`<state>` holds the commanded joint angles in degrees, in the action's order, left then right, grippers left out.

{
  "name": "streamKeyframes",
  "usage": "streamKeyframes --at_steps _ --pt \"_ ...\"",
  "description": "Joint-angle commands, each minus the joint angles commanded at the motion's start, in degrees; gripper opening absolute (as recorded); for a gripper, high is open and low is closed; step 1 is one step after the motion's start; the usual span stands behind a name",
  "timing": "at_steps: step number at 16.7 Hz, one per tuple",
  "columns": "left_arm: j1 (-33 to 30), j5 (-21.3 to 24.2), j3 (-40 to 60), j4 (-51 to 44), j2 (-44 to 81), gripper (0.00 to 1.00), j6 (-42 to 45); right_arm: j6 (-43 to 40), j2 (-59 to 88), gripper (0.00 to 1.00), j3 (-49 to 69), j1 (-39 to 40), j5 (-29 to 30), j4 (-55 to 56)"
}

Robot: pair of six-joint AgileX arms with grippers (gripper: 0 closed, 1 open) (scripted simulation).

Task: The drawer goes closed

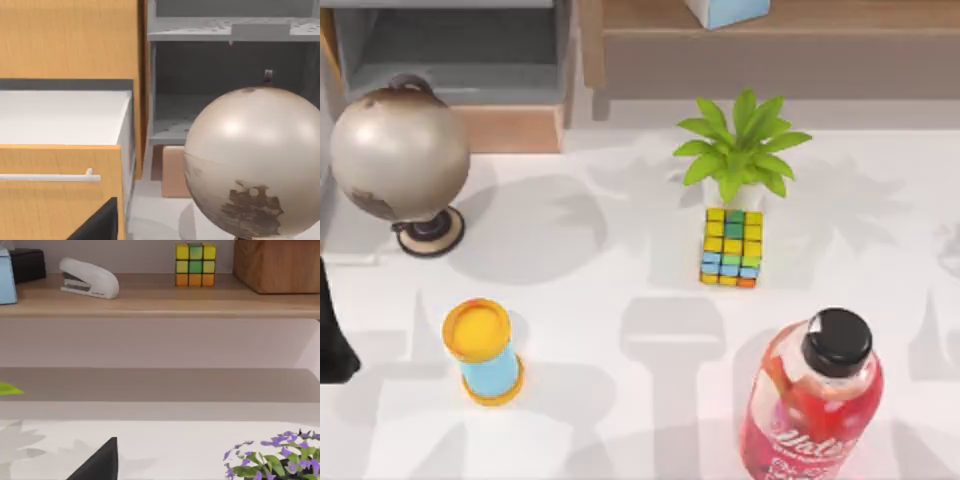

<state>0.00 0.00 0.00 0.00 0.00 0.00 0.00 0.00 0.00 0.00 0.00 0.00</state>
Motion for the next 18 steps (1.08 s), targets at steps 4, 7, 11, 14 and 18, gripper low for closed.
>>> streamKeyframes --at_steps 4,7,11,14,18 --pt "-1.97 -1.17 1.54 1.81 1.72 1.00 0.04 0.00 0.00 1.00 0.00 0.00 0.00 0.00" --pt "-8.97 -7.30 5.80 7.54 8.56 1.00 0.19 0.00 0.00 1.00 0.00 0.00 0.00 0.00" --pt "-20.26 -20.88 11.59 16.27 25.48 1.00 0.25 0.00 0.00 1.00 0.00 0.00 0.00 0.00" --pt "-29.35 -28.09 15.61 21.89 39.17 1.00 0.43 0.00 0.00 1.00 0.00 0.00 0.00 0.00" --pt "-38.42 -40.17 21.44 30.09 52.53 1.00 0.96 0.00 0.00 1.00 0.00 0.00 0.00 0.00"
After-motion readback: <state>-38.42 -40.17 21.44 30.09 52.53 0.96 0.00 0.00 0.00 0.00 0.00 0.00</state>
